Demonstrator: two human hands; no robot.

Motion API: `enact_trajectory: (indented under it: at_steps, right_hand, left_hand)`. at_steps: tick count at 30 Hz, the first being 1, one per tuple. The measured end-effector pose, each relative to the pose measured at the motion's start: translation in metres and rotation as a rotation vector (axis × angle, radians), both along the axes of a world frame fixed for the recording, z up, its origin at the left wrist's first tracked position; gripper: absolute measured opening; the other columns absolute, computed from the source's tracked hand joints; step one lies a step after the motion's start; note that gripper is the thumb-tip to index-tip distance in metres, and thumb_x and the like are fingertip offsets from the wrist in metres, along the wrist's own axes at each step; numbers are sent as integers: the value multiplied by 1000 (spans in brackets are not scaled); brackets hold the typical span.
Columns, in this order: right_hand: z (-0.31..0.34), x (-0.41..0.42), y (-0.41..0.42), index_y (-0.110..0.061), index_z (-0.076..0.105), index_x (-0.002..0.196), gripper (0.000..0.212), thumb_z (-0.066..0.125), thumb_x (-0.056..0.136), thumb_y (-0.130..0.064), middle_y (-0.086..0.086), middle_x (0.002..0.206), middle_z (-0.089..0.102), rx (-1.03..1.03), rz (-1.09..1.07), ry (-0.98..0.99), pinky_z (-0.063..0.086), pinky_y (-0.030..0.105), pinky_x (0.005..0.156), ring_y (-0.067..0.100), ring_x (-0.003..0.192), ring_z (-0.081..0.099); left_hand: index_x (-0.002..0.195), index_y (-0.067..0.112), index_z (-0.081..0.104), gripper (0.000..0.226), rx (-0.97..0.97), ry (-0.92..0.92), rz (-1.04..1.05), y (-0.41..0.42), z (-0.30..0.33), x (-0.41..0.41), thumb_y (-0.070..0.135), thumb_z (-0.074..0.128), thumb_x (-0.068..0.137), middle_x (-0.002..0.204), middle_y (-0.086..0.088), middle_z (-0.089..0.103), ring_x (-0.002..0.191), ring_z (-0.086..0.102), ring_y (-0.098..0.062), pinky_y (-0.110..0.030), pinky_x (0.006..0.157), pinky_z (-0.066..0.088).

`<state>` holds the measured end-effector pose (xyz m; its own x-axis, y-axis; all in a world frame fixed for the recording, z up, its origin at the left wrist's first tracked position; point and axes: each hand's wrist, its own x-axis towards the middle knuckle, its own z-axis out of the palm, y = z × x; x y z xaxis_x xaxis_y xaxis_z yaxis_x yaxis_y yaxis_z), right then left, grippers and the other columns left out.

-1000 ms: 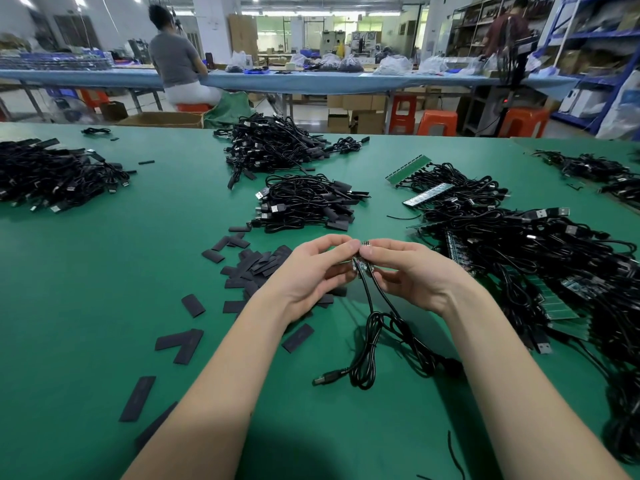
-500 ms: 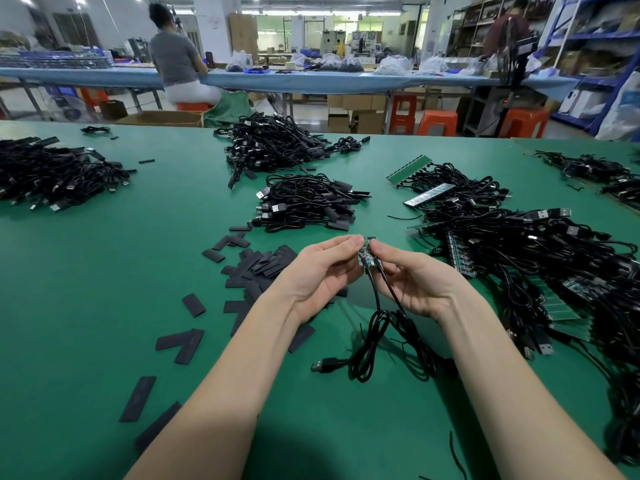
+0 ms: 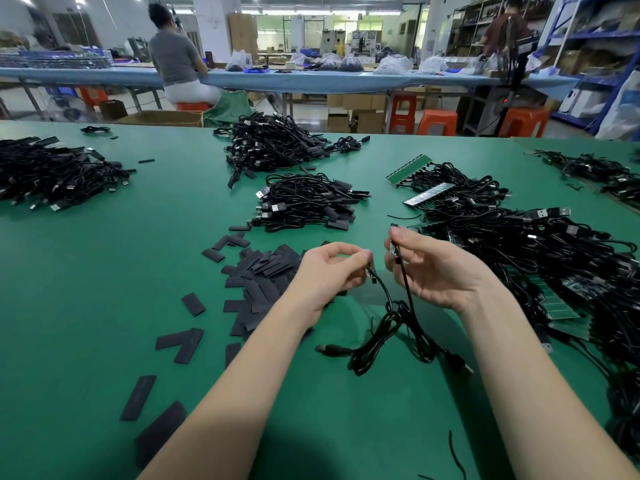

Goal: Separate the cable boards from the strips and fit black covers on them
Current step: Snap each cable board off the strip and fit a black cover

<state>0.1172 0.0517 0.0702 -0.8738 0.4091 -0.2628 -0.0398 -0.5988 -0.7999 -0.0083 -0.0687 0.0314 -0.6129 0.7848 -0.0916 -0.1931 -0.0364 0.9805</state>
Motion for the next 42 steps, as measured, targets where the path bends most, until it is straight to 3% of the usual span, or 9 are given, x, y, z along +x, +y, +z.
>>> enact_trajectory:
  at_steps: [4, 8, 11, 16, 23, 29, 32, 38, 42]
  right_hand:
    - [6, 3, 0, -14, 67, 90, 20, 76, 72, -11, 1, 77, 68, 74, 58, 4, 53, 17, 48, 11, 60, 64]
    - [11, 8, 1, -16, 78, 77, 15, 82, 68, -5, 2, 77, 67, 83, 113, 39, 51, 16, 47, 11, 58, 63]
    - [13, 6, 2, -21, 79, 79, 19, 84, 64, -12, -3, 77, 68, 188, 62, -13, 52, 15, 51, 10, 60, 64]
    - [9, -1, 4, -22, 69, 93, 33, 81, 62, -19, -6, 76, 70, 209, -111, -18, 56, 21, 61, 9, 62, 64]
    - [1, -1, 5, -16, 69, 94, 22, 80, 76, -12, -4, 73, 68, 277, -164, -48, 55, 21, 57, 9, 58, 62]
    - [-2, 2, 7, -15, 68, 91, 15, 77, 83, -6, -1, 70, 68, 385, -170, -157, 54, 20, 54, 12, 55, 57]
    - [2, 3, 6, -16, 69, 91, 17, 79, 80, -9, -1, 68, 66, 444, -133, -215, 52, 19, 52, 9, 50, 55]
    - [13, 10, 4, -22, 78, 76, 18, 84, 62, -12, -4, 74, 64, 283, 68, -81, 46, 13, 43, 10, 59, 60]
    - [18, 11, 1, -25, 80, 73, 15, 80, 67, -11, -4, 73, 67, 285, 135, -17, 45, 10, 41, 9, 60, 64]
  left_hand:
    - [87, 21, 71, 7, -199, 432, -3, 3, -9, 3, 25, 76, 89, 75, 1, 77, 72, 72, -17, -33, 81, 60]
    - [89, 25, 71, 6, -231, 547, 73, 4, -9, 2, 29, 75, 87, 85, 2, 75, 81, 73, -18, -38, 85, 60]
    - [93, 20, 69, 7, -166, 456, 18, 2, 0, 1, 27, 71, 92, 90, -1, 75, 77, 73, -15, -32, 76, 60]
    - [93, 8, 61, 25, -192, 28, -403, -8, 17, 7, 31, 72, 92, 88, -6, 67, 73, 69, -17, -25, 68, 58]
    - [91, 12, 50, 34, -347, 277, -551, -13, 19, 5, 6, 82, 81, 90, -11, 67, 71, 66, -16, -23, 73, 56]
    - [86, 11, 46, 34, -201, 84, -458, -17, 19, -5, -8, 74, 83, 92, -16, 67, 69, 64, -22, -30, 79, 58]
    - [83, 12, 46, 36, -221, 181, -413, -16, 17, -5, -7, 77, 81, 86, -14, 65, 62, 66, -19, -26, 70, 58]
    - [90, 11, 59, 25, -384, 483, -435, -13, 15, -1, 15, 82, 83, 77, -1, 66, 68, 65, -16, -32, 80, 58]
    - [100, 12, 66, 15, -296, 491, -437, -14, 23, -2, 19, 74, 90, 92, -2, 76, 74, 68, -7, -17, 64, 53]
